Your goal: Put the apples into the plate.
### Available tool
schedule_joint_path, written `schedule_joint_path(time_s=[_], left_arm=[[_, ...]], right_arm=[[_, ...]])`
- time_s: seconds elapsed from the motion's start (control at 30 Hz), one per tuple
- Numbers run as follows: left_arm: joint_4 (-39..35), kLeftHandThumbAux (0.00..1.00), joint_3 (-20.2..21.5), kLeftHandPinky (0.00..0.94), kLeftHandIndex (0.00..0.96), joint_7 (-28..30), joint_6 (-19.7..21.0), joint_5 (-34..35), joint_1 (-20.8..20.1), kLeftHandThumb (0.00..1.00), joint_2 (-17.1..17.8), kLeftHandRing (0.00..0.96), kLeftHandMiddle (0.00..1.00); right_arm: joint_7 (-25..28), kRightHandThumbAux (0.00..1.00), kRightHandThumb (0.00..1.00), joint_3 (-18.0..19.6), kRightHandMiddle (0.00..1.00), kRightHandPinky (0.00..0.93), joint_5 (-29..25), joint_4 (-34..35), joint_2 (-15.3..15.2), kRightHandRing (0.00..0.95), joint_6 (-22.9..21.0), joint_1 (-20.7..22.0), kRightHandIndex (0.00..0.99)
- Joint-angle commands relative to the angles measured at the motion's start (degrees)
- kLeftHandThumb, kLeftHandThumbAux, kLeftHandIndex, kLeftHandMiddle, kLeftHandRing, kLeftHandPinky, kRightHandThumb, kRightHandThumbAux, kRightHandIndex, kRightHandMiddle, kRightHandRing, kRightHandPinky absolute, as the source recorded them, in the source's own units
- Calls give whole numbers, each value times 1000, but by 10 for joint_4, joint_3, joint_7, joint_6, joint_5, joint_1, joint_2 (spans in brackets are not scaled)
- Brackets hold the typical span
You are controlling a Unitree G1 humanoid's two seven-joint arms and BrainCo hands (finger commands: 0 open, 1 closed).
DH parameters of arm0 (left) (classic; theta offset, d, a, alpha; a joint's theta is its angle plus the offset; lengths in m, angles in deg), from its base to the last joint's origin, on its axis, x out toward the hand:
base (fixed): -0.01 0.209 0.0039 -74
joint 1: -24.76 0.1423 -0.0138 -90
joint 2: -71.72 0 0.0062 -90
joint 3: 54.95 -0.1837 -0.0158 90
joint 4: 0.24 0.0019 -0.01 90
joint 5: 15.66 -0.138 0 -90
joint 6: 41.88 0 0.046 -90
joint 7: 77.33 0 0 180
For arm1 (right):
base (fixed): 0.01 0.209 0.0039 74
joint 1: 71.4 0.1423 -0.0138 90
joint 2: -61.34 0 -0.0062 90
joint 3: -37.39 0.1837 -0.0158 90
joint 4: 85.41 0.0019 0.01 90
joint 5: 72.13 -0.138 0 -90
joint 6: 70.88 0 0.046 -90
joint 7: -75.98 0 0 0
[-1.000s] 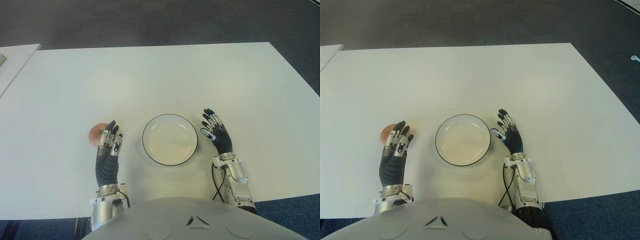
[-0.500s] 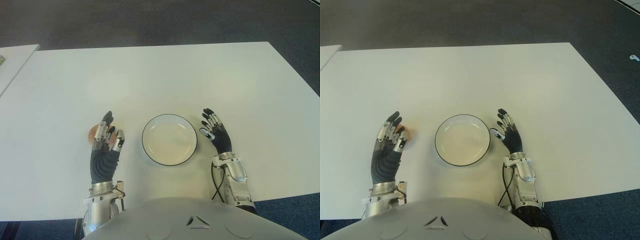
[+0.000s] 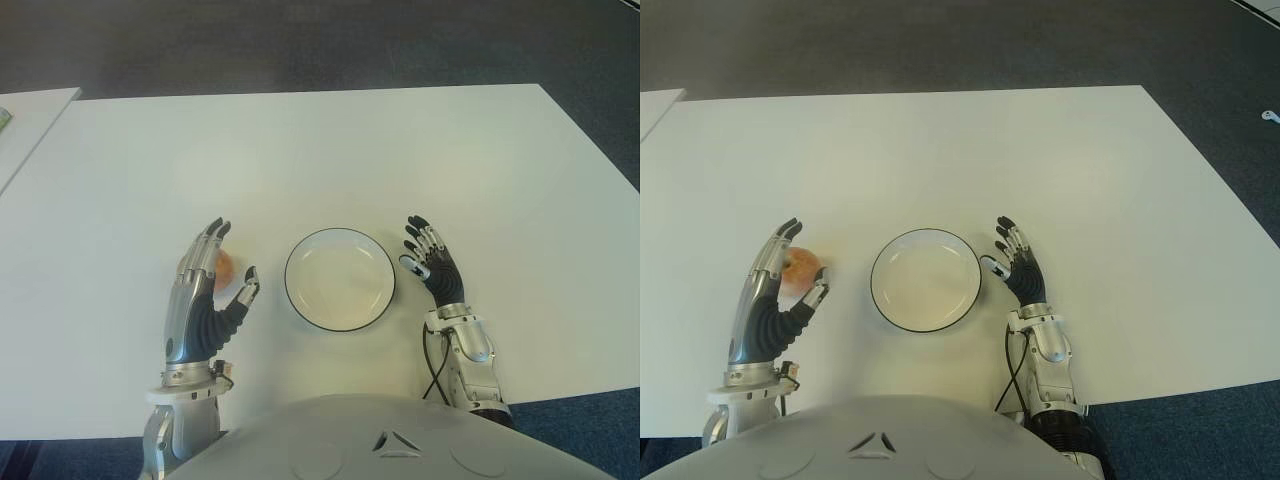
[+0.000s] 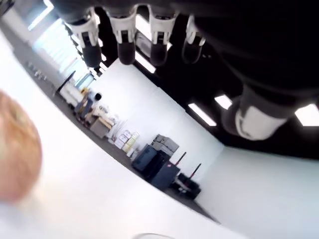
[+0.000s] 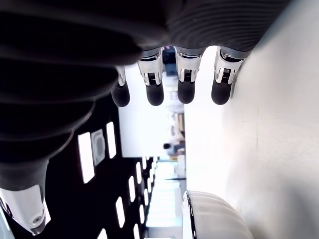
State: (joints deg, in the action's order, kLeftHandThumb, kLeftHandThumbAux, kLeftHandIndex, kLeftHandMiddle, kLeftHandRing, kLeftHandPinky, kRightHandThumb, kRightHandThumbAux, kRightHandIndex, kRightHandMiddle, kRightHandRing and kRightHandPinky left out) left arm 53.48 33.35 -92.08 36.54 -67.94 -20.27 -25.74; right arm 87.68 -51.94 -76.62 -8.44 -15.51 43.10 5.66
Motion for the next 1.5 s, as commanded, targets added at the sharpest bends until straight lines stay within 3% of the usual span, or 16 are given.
schedule_joint_path(time_s=[0.03,0.37,0.63,0.9,1.5], left_arm=[[35,441,38,32,59,6,15,-96,-37,233,63,2,12],[74,400,79,7,60,83,38,-127,-89,310,161,0,0],[140,407,72,4,33,116,49,-138,-134,293,217,0,0],[172,374,61,2,18,122,56,-139,-154,225,247,0,0],[217,355,47,15,12,133,67,-124,-176,234,284,0,0]], right_arm=[[-7,617,196,-5,64,0,9,-46,5,19,-19,-18,86],[-15,626,201,-3,49,0,10,-46,6,5,-15,-18,88],[-20,611,197,-5,44,0,16,-47,3,0,-10,-18,89],[-10,605,206,-4,47,0,7,-51,0,2,-11,-18,100],[8,611,233,3,48,2,-13,-63,2,3,1,-14,102]])
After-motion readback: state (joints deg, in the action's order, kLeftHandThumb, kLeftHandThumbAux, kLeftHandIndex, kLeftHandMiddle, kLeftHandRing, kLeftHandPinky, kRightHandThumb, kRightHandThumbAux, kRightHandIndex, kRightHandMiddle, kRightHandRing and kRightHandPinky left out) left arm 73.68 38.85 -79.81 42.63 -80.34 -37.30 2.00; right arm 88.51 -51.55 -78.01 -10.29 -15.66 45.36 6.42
